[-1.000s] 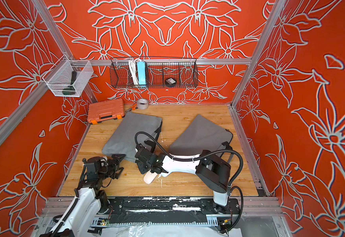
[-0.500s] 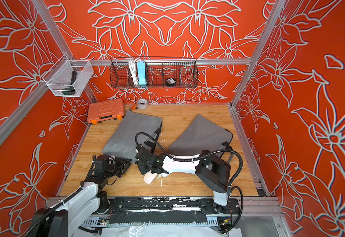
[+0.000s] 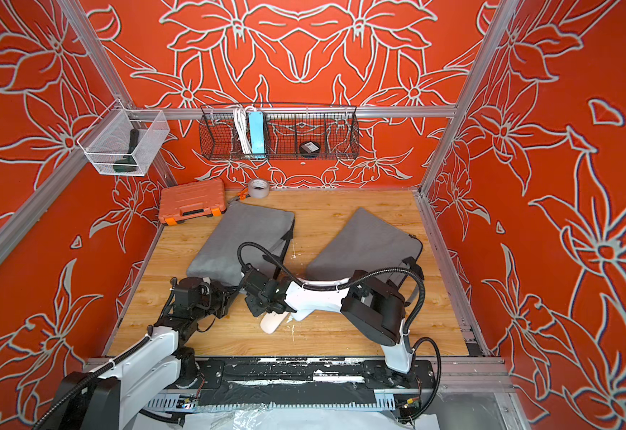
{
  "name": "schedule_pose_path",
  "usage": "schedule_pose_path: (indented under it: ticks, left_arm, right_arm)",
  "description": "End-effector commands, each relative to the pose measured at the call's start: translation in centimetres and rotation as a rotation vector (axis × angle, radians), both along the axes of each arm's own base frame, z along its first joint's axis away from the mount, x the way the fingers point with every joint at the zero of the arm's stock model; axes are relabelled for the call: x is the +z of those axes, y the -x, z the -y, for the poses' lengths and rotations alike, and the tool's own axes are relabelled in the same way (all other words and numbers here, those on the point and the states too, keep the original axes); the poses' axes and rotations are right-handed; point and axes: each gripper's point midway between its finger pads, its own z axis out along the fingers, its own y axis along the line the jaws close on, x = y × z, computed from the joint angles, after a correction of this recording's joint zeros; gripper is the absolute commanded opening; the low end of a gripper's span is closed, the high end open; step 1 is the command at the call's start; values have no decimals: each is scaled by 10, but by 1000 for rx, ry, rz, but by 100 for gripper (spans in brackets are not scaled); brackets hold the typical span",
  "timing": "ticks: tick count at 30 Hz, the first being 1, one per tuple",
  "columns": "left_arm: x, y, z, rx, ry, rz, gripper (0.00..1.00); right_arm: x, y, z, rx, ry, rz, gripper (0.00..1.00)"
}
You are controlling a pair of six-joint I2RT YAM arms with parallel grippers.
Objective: Put the mouse into the laptop bag
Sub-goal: Unzip the zipper on the zippered laptop bag.
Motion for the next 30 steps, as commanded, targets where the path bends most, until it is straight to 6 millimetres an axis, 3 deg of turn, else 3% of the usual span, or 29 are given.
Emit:
schedule_pose_path:
  ticks: [1,10,20,25,30]
  left_arm:
    - [8,2,14,-48,59,14,0]
    - [13,7,6,-7,43,50,0]
    - [10,10,5,-3,38,63,0]
    - [8,14,4,-5,28,71,0]
    - [14,15,9,-22,64,106,0]
  right_arm:
    - [13,12,-30,92,-71,-1,0]
    - [17,10,-50,129,-107,9,0]
    - [27,3,-16,-44,-141,-34,0]
    - [42,13,-33,-8,-217,-106,0]
    - [36,15,-51,28,-212,-133,0]
